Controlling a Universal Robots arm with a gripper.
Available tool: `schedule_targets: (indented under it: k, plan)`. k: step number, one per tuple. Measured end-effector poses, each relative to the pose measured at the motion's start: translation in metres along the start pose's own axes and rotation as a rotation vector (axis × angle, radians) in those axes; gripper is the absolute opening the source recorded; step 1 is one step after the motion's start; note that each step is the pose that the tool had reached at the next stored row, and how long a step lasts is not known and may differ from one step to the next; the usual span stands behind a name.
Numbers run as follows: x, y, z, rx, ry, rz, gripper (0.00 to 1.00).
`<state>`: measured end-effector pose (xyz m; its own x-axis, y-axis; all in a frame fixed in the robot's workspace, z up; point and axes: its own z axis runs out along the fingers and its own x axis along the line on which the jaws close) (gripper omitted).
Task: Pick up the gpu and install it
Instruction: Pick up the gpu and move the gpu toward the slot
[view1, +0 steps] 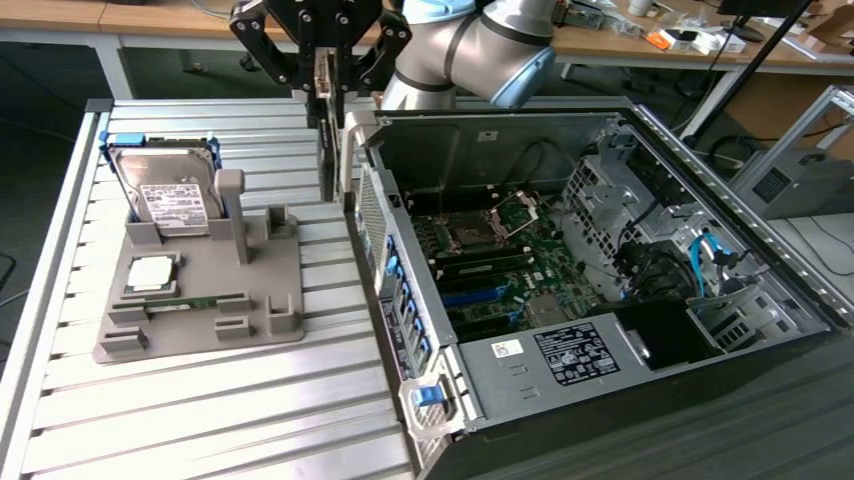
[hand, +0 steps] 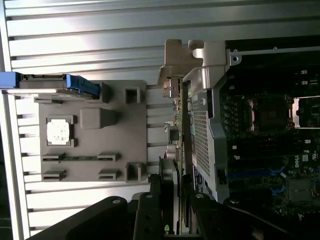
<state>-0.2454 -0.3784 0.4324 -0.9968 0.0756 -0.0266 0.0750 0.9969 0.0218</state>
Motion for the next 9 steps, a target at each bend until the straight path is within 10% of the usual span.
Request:
schedule_targets:
  k: [9]
  plan:
    - [-0.0059,0.0004,0.0002,0.0000,0.0000,0.000,0.27]
